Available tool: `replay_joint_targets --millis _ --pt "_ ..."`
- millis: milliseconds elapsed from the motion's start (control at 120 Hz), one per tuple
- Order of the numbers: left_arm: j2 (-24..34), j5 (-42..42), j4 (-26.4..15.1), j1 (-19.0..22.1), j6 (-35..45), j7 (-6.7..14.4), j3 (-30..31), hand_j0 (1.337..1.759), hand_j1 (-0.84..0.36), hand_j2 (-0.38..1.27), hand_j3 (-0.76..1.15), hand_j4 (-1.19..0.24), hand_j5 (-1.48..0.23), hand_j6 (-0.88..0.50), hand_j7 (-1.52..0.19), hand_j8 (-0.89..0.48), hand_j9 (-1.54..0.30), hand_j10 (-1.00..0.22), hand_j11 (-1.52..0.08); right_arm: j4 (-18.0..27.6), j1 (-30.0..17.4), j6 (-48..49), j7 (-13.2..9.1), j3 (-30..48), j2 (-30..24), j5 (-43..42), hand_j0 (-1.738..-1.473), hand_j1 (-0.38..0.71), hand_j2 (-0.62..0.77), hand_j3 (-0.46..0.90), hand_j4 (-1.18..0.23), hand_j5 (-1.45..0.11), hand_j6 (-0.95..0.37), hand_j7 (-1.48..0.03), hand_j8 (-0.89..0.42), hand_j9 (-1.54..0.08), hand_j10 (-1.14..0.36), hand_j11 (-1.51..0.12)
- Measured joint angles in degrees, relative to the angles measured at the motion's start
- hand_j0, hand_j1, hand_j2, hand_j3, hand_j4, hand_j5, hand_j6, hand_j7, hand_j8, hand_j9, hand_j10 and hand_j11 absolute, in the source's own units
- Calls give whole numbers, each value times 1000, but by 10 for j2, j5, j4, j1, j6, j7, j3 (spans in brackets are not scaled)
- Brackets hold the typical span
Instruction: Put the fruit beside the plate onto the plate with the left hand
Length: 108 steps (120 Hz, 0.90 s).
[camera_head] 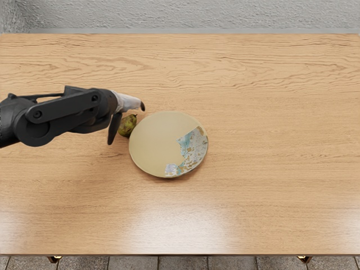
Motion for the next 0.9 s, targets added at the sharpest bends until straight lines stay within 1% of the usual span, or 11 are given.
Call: replay_joint_targets --millis 392,900 --pt "1 0 -7 2 2 4 0 1658 2 60 0 -293 -378 -294 -378 -293 -377 -292 -377 0 0 1 0 0 0 0 -1658 -349 0 0 0 0 -1 0 0 0 0 0" --pt "6 -1 -4 2 1 4 8 1658 -102 77 0 -379 -490 -379 -490 -379 -490 -378 -490 0 0 1 0 0 0 0 -1658 -349 0 0 0 0 -1 0 0 0 0 0"
